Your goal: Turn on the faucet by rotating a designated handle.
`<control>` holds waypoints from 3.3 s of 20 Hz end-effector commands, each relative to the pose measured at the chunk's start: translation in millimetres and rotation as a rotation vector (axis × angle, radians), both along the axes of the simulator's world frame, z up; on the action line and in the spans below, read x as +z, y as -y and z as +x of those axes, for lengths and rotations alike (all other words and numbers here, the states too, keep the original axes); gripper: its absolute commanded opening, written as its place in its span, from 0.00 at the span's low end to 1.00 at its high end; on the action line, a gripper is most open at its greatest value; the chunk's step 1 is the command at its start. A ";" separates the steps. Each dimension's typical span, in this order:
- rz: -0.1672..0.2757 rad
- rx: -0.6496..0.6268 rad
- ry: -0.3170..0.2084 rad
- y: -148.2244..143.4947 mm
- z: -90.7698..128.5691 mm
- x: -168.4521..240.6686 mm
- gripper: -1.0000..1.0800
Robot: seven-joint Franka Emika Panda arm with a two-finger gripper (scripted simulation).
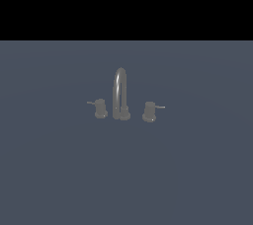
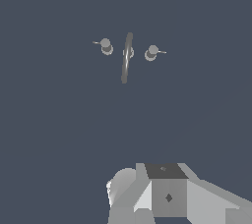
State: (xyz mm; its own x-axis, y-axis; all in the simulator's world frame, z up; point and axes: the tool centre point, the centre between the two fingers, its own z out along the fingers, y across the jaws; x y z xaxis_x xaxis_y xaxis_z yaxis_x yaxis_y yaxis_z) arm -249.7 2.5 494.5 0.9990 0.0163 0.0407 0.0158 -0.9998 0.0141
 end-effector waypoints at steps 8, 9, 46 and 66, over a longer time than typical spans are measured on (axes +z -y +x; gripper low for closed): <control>0.001 -0.025 0.000 -5.2 1.8 -6.5 0.00; 0.001 -0.033 0.000 -6.8 2.4 -8.5 0.00; 0.026 -0.723 -0.011 -124.9 100.1 -184.9 0.00; 0.041 -1.068 -0.017 -153.5 176.2 -272.4 0.00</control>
